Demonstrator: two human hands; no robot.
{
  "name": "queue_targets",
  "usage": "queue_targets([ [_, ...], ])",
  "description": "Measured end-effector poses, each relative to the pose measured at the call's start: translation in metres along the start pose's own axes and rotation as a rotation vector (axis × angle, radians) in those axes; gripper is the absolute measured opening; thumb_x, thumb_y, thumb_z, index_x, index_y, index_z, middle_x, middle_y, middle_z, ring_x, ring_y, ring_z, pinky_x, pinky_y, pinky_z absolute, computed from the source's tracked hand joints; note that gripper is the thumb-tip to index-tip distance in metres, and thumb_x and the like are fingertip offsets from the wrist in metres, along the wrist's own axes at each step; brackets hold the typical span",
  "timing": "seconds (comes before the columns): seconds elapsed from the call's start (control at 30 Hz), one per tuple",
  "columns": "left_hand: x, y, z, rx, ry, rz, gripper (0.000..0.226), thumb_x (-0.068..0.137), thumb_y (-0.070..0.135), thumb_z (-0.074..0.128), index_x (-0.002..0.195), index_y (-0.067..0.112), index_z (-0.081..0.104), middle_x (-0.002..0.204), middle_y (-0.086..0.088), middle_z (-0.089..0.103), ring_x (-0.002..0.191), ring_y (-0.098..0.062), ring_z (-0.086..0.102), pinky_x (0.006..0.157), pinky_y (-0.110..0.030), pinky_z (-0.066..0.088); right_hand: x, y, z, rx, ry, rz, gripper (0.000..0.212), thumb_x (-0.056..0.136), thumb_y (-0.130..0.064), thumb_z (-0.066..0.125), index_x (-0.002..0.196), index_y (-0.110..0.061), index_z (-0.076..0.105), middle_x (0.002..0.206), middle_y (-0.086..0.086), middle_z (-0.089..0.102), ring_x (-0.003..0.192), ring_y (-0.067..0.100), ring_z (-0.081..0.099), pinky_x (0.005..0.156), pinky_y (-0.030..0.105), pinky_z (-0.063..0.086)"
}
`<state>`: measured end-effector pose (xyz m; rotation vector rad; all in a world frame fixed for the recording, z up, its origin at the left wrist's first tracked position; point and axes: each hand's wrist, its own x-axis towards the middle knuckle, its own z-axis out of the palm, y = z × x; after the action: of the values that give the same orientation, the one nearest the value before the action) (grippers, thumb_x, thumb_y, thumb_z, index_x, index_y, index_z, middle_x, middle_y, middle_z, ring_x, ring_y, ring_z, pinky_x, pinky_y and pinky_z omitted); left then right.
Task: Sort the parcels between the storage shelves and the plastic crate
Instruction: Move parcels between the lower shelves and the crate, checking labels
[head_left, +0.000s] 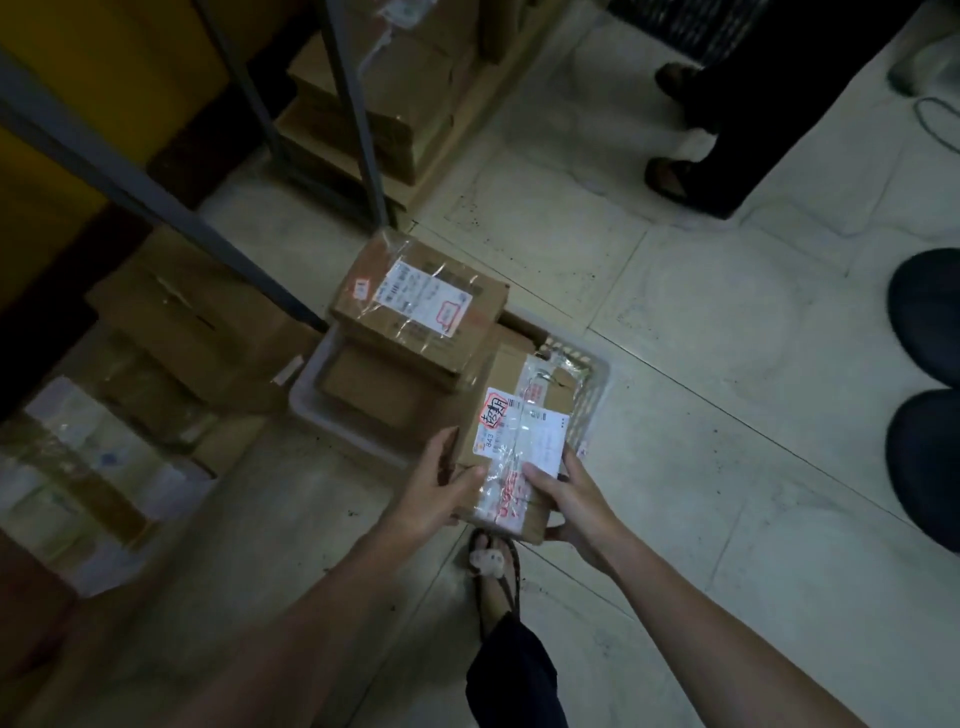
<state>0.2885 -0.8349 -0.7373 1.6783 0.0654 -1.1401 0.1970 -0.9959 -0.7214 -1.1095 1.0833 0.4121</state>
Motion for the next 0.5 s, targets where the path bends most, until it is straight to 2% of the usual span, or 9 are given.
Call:
queue_targets([
  [0.1,0.027,-0.02,0.019,0.019,0.011,0.042,0.04,0.081,0.017,0.068,0.106,0.042,0.048,0.095,0.021,0.064,0.079,0.008,0.064,0.053,-0.018,0.05,0.02,0.009,-0.015,0.053,0.065,-0.01,0.046,0.09,-0.023,0.061,0.13,-0.034,0.041,0.127,0.003,0.059,0.108,0.025,0.061,0.081,0.051,0.054],
  [0.17,0.044,-0.033,0.025,0.043,0.046,0.061,0.037,0.079,0.017,0.069,0.102,0.041,0.051,0.092,0.023,0.065,0.081,0.01,0.062,0.064,-0.02,0.051,0.037,0.013,-0.02,0.062,0.087,-0.044,0.038,0.09,-0.021,0.06,0.122,-0.034,0.043,0.127,0.004,0.059,0.108,0.023,0.061,0.085,0.046,0.052],
  [0.23,0.061,-0.044,0.027,0.071,0.068,0.076,0.035,0.08,0.02,0.069,0.101,0.042,0.051,0.101,0.017,0.064,0.087,0.009,0.061,0.077,-0.024,0.051,0.056,0.017,-0.021,0.042,0.097,-0.067,0.034,0.091,-0.023,0.06,0.115,-0.039,0.043,0.126,0.002,0.06,0.106,0.02,0.061,0.085,0.043,0.051],
  [0.3,0.079,-0.052,0.024,0.107,0.088,0.101,0.041,0.081,0.024,0.068,0.116,0.035,0.05,0.113,0.006,0.063,0.097,0.001,0.06,0.084,-0.029,0.051,0.079,0.018,-0.017,0.012,0.124,-0.086,0.032,0.09,-0.027,0.06,0.114,-0.042,0.043,0.125,0.0,0.06,0.104,0.018,0.061,0.088,0.045,0.05],
  [0.37,0.095,-0.056,0.019,0.181,0.121,0.143,0.053,0.081,0.028,0.066,0.129,0.029,0.044,0.122,0.003,0.057,0.104,-0.002,0.056,0.086,-0.025,0.05,0.106,0.016,-0.011,-0.005,0.157,-0.128,0.042,0.091,-0.027,0.059,0.128,-0.036,0.041,0.128,0.0,0.058,0.107,0.02,0.06,0.093,0.05,0.048],
  [0.43,0.11,-0.06,0.013,0.249,0.101,0.182,0.057,0.081,0.033,0.064,0.132,0.039,0.039,0.13,0.003,0.047,0.115,-0.007,0.048,0.088,-0.025,0.045,0.135,0.012,-0.005,-0.038,0.166,-0.164,0.056,0.092,-0.022,0.057,0.141,-0.03,0.03,0.132,0.005,0.056,0.112,0.026,0.058,0.097,0.053,0.046],
  [0.5,0.121,-0.067,0.007,0.261,0.036,0.201,0.06,0.083,0.028,0.062,0.129,0.052,0.033,0.136,0.007,0.041,0.12,-0.006,0.042,0.091,-0.023,0.042,0.161,0.008,0.003,-0.068,0.142,-0.17,0.061,0.092,-0.014,0.055,0.144,-0.03,0.026,0.133,0.01,0.054,0.115,0.03,0.055,0.096,0.056,0.046],
])
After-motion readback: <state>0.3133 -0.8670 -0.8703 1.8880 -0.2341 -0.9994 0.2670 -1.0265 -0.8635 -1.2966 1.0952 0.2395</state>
